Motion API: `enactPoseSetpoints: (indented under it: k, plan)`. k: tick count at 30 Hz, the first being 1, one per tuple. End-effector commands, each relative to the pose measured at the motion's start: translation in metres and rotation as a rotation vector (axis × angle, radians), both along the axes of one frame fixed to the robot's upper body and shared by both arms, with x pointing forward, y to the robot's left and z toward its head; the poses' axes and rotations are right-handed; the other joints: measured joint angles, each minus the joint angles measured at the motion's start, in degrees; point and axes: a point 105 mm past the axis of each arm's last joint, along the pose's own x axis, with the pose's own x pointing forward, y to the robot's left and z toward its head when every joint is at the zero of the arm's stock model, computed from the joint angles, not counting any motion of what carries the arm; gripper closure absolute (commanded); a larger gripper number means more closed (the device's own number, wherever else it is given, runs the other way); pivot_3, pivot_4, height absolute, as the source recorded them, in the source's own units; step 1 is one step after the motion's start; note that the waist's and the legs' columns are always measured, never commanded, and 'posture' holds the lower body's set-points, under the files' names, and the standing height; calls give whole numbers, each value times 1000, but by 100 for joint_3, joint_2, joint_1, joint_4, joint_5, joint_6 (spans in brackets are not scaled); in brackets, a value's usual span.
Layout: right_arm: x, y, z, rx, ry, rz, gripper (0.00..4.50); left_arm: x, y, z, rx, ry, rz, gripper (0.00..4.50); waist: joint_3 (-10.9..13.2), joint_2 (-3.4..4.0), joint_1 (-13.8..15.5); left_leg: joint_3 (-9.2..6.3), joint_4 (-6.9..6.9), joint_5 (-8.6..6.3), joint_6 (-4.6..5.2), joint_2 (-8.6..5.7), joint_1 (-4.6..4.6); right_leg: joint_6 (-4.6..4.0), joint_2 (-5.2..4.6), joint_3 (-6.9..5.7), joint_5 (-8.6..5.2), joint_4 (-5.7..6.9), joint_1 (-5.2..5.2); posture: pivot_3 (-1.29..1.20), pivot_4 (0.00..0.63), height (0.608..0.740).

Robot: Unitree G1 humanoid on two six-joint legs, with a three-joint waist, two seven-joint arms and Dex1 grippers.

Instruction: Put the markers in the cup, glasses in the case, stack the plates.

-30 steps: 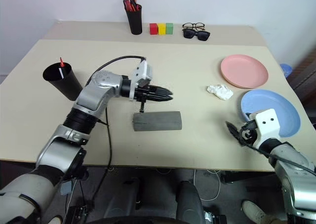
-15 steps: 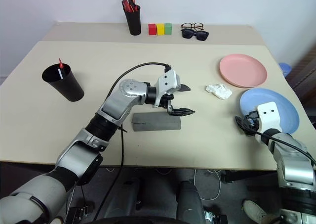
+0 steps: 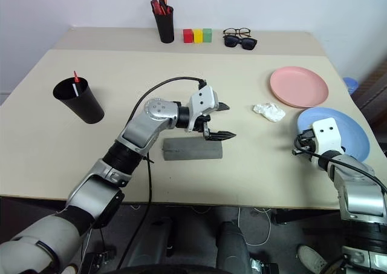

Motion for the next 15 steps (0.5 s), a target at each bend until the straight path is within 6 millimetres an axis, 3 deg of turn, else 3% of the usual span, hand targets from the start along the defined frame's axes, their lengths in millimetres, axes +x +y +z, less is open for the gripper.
enactPoseSetpoints:
  k: [1,4,7,11,15]
  plan:
    - [-1,-13,33,-117,-76,-51,4472,-4,-1,11,-32,-34,-10,0,0,0,-5,0,0,0,0,0,0,0,0,0,0,0,0,0,150,740]
    - [1,-23,58,-202,-132,-125,4472,-4,0,10,-36,-30,1,0,0,3,-5,0,0,0,0,0,0,-1,0,0,-1,0,0,0,150,740]
    - [12,-19,77,-236,-182,-125,4472,-3,1,9,-44,-21,17,0,0,8,-26,1,0,0,0,0,1,-7,0,1,-3,1,-2,0,150,740]
    - [38,-9,88,-256,-221,-54,4472,-2,2,8,-52,-11,36,0,0,10,-43,1,-1,0,0,0,3,-6,1,1,-2,4,-2,0,150,740]
    - [78,-3,99,-280,-262,19,4472,-3,6,11,-79,-8,68,0,2,14,-57,4,0,1,0,-2,2,5,0,3,4,1,-1,0,150,740]
